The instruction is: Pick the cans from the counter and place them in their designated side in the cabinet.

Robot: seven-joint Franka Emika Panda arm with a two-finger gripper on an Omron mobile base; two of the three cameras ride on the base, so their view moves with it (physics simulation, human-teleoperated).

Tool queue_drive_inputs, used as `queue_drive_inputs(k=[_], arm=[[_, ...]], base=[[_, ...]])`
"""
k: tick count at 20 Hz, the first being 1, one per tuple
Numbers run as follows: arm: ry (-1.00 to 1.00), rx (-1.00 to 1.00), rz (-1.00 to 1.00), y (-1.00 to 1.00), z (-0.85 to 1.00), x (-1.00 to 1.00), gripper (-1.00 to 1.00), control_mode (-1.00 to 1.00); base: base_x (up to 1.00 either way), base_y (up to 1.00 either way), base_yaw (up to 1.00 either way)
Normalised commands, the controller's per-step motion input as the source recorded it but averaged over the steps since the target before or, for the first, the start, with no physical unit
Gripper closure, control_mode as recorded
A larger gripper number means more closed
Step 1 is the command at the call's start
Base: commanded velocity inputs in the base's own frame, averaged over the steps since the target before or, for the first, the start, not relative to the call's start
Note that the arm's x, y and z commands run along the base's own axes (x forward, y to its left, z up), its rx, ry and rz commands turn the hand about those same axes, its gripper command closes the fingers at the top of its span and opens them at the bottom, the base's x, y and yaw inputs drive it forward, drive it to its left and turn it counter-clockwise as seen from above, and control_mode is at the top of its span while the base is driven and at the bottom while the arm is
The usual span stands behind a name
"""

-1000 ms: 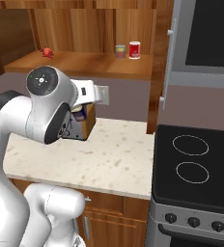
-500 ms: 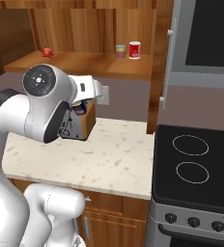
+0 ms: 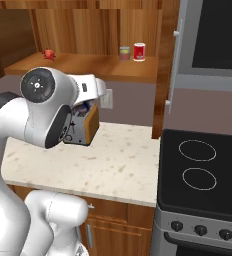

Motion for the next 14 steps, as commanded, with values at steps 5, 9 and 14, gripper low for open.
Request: queue_drive_inputs(k=[5, 9, 14], arm=[[-0.06, 0.00, 0.00, 0.00, 0.16, 0.00, 1.00, -1.00], [-0.05, 0.00, 0.00, 0.04, 0.13, 0.00, 1.00, -1.00], [-0.04, 0.00, 0.00, 0.03, 0.14, 0.01, 1.00, -1.00]], base=[[0.00, 0.00, 0.00], [0.00, 0.00, 0.00], [0.00, 0.00, 0.00]])
